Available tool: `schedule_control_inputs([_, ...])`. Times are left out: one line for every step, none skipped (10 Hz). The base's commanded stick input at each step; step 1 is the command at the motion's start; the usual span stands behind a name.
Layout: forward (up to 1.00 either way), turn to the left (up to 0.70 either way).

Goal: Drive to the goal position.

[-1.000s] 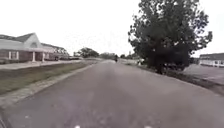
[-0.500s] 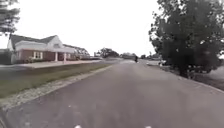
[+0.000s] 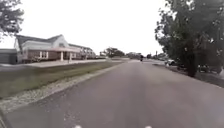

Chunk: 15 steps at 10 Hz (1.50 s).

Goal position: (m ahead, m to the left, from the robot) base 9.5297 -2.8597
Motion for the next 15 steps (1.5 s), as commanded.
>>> schedule_control_inputs([0.70,0.00])
schedule_control_inputs([0.70,0.00])
schedule_control_inputs([0.70,0.00])
schedule_control_inputs([0.70,0.00])
schedule_control_inputs([0.70,0.00])
schedule_control_inputs([0.70,0.00])
schedule_control_inputs([0.70,0.00])
schedule_control_inputs([0.70,0.00])
schedule_control_inputs([0.70,0.00])
schedule_control_inputs([0.70,-0.12])
schedule_control_inputs([0.70,-0.35])
schedule_control_inputs([0.70,-0.35])
schedule_control_inputs([0.70,-0.35])
schedule_control_inputs([0.70,-0.13])
schedule_control_inputs([0.70,0.00])
